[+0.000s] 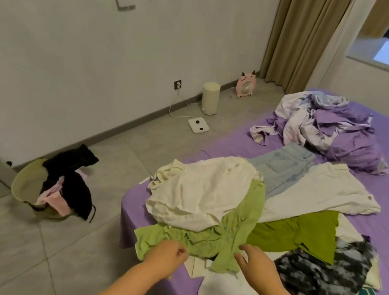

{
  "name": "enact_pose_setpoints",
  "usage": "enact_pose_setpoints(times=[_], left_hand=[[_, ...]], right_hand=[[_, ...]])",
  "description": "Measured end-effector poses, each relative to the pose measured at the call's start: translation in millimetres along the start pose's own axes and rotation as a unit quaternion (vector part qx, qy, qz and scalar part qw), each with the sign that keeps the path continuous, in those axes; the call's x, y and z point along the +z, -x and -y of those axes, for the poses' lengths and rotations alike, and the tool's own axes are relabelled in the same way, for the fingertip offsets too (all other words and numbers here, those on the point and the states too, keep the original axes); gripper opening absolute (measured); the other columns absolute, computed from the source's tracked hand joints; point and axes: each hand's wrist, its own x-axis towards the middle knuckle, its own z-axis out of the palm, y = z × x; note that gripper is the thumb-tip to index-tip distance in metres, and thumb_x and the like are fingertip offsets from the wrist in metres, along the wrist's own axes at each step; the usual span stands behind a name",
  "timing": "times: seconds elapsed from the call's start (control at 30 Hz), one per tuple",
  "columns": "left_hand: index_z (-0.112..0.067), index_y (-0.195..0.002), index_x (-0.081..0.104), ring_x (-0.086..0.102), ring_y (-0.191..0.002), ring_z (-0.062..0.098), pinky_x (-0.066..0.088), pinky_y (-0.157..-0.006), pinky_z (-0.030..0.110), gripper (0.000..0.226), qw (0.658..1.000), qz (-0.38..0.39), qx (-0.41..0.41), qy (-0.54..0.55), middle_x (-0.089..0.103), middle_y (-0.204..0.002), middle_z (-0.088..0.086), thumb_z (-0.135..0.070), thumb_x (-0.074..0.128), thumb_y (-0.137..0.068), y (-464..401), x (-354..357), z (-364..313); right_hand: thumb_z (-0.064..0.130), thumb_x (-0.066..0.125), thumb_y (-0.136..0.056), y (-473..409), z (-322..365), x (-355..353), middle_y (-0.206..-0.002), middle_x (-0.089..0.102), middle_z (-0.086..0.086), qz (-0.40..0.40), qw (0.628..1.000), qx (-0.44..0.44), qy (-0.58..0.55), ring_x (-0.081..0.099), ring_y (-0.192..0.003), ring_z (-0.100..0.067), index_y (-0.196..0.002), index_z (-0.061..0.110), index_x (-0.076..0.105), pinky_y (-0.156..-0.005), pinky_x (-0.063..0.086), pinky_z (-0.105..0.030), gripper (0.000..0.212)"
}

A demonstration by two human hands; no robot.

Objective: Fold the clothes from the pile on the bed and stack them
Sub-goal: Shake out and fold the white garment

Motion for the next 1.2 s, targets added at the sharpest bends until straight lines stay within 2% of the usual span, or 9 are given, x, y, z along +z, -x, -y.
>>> enact_pose_setpoints(times=[0.13, 0.23, 0.37, 0.63, 0.97, 1.1, 1.2], left_hand=[[-0.022, -0.086, 0.060, 0.059, -0.086, 0.019, 0.048, -0.079, 0.033, 0.018, 1.000, 0.000, 0.024, 0.001, 0.068, -0.101, 0.006, -0.032, 0.048, -0.094, -34.0, -39.1, 19.2], [-0.015, -0.102, 0.067, 0.062, -0.097, 0.019, 0.049, -0.083, 0.032, 0.026, 0.999, 0.007, 0.040, 0.007, 0.068, -0.105, 0.001, -0.033, 0.049, -0.094, -54.7, -55.1, 24.6], [-0.020, -0.112, 0.067, 0.061, -0.099, 0.017, 0.049, -0.084, 0.030, 0.029, 0.998, 0.025, 0.056, -0.007, 0.067, -0.108, -0.001, -0.036, 0.049, -0.095, -83.2, -63.0, 18.3], [-0.020, -0.117, 0.063, 0.058, -0.106, 0.016, 0.045, -0.083, 0.028, 0.034, 0.994, 0.064, 0.061, -0.059, 0.064, -0.117, -0.001, -0.040, 0.045, -0.096, -145.2, -67.9, -19.1], [-0.022, -0.124, 0.059, 0.056, -0.111, 0.015, 0.046, -0.093, 0.030, 0.037, 0.989, 0.083, 0.064, -0.106, 0.061, -0.122, -0.002, -0.042, 0.042, -0.098, -248.6, -75.9, -70.1], [-0.022, -0.122, 0.060, 0.056, -0.112, 0.015, 0.046, -0.092, 0.028, 0.035, 0.988, 0.073, 0.079, -0.111, 0.061, -0.124, -0.004, -0.039, 0.043, -0.098, -296.1, -85.3, -86.1], [-0.020, -0.121, 0.062, 0.056, -0.111, 0.016, 0.046, -0.091, 0.027, 0.033, 0.985, 0.054, 0.103, -0.127, 0.061, -0.123, -0.002, -0.035, 0.043, -0.098, -339.9, -91.0, -97.9]], right_hand=[[0.041, 0.040, -0.100, -24.8, 27.0, 2.0, -0.139, 0.050, -0.001, -0.015, 0.998, 0.034, -0.047, 0.047, -0.127, -0.018, -0.139, 0.019, 0.045, -0.101, 0.040, -0.033, 0.045], [0.041, 0.041, -0.100, -36.9, 38.5, 3.1, -0.138, 0.051, -0.002, -0.018, 0.997, 0.055, -0.059, 0.049, -0.125, -0.018, -0.138, 0.018, 0.046, -0.100, 0.041, -0.033, 0.045], [0.041, 0.042, -0.100, -56.7, 41.4, 1.7, -0.138, 0.052, -0.001, -0.015, 0.994, 0.076, -0.076, 0.050, -0.125, -0.018, -0.138, 0.018, 0.047, -0.099, 0.042, -0.032, 0.045], [0.039, 0.042, -0.100, -114.7, 22.1, -15.1, -0.139, 0.052, -0.002, -0.008, 0.989, 0.086, -0.119, 0.049, -0.125, -0.019, -0.138, 0.016, 0.047, -0.100, 0.041, -0.031, 0.044], [0.038, 0.040, -0.101, -211.2, -22.3, -43.8, -0.137, 0.051, -0.002, -0.002, 0.989, 0.096, -0.113, 0.049, -0.124, -0.019, -0.138, 0.018, 0.046, -0.098, 0.041, -0.029, 0.043], [0.042, 0.036, -0.101, -247.7, -31.6, -52.0, -0.130, 0.057, -0.003, 0.000, 0.986, 0.104, -0.127, 0.052, -0.118, -0.020, -0.132, 0.017, 0.051, -0.094, 0.043, -0.030, 0.043], [0.043, 0.035, -0.101, -274.8, -35.9, -54.1, -0.116, 0.061, -0.004, -0.001, 0.982, 0.123, -0.145, 0.055, -0.107, -0.021, -0.120, 0.016, 0.058, -0.087, 0.044, -0.031, 0.041]])
